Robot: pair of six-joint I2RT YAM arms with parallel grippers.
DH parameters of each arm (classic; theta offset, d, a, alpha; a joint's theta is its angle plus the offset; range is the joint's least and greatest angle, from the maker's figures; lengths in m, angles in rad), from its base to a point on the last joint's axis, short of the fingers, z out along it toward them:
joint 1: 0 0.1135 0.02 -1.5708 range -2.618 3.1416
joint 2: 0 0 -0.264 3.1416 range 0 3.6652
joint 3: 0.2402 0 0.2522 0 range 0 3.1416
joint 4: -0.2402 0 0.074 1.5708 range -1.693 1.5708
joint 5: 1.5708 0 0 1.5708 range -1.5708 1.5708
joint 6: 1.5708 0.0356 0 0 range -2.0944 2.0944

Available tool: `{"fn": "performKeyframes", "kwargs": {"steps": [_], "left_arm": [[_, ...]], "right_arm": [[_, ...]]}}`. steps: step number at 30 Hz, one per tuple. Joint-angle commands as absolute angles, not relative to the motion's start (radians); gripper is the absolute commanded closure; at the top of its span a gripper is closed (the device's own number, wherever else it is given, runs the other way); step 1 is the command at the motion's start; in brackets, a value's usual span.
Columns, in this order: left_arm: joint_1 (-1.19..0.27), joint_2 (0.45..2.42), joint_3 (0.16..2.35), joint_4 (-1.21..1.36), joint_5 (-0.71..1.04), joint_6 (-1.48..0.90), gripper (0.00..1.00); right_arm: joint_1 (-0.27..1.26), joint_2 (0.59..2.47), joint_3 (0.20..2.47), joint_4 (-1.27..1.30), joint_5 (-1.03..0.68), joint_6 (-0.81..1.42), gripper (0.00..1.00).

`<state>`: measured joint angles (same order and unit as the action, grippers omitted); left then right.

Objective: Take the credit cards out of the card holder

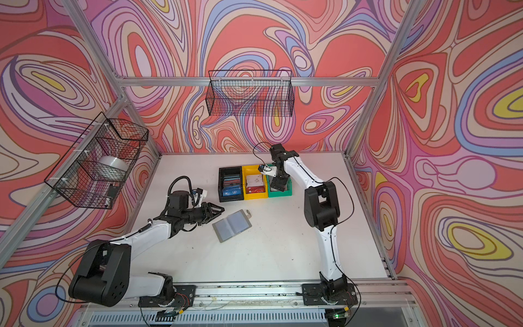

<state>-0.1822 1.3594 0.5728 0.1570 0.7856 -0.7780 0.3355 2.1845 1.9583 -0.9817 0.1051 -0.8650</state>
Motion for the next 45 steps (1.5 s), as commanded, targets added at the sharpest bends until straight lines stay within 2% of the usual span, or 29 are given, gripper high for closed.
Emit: {"fn": "performKeyframes", "kwargs": {"steps": [1, 7, 8, 9, 12, 14, 20, 25, 28, 32, 36, 40, 42, 45], "left_arm": [[-0.176, 1.340, 0.623, 0.073, 0.758, -0.726, 0.62], [-0.141, 1.298, 0.733, -0.095, 0.646, -0.631, 0.59], [-0.131, 1.286, 0.756, -0.133, 0.609, -0.616, 0.14], [-0.112, 1.270, 0.772, -0.153, 0.588, -0.614, 0.00], [-0.041, 1.207, 0.771, -0.065, 0.642, -0.658, 0.00], [-0.006, 1.170, 0.799, -0.088, 0.609, -0.638, 0.00], [0.009, 1.080, 0.855, -0.221, 0.293, -0.420, 0.00], [0.014, 1.042, 0.734, -0.043, -0.008, -0.259, 0.00], [0.020, 1.067, 0.608, 0.180, -0.080, -0.124, 0.00], [0.062, 1.174, 0.464, 0.445, -0.053, -0.117, 0.00], [0.097, 1.312, 0.402, 0.638, 0.053, -0.129, 0.00], [0.100, 1.432, 0.350, 0.841, 0.025, -0.138, 0.00], [0.100, 1.408, 0.368, 0.768, 0.061, -0.123, 0.00], [0.100, 1.428, 0.352, 0.821, 0.070, -0.122, 0.00]], "right_arm": [[0.339, 2.016, 1.875, -0.875, -0.003, -0.743, 0.02], [0.271, 1.689, 1.532, -0.534, -0.198, -0.506, 0.02], [0.245, 1.632, 1.463, -0.457, -0.226, -0.465, 0.02], [0.219, 1.580, 1.394, -0.387, -0.236, -0.430, 0.02], [0.158, 1.457, 1.238, -0.220, -0.156, -0.328, 0.02], [0.112, 1.397, 1.160, -0.154, -0.099, -0.266, 0.02], [-0.016, 1.306, 0.940, 0.054, 0.030, -0.091, 0.02], [-0.082, 1.350, 0.823, 0.216, 0.059, -0.011, 0.02], [-0.107, 1.385, 0.754, 0.345, 0.058, 0.035, 0.02], [-0.138, 1.431, 0.672, 0.525, 0.034, 0.084, 0.02], [-0.147, 1.471, 0.612, 0.652, -0.003, 0.097, 0.01], [-0.149, 1.518, 0.565, 0.737, -0.020, 0.104, 0.02], [-0.149, 1.502, 0.557, 0.726, -0.055, 0.079, 0.02], [-0.149, 1.489, 0.548, 0.712, -0.070, 0.089, 0.02]]}}
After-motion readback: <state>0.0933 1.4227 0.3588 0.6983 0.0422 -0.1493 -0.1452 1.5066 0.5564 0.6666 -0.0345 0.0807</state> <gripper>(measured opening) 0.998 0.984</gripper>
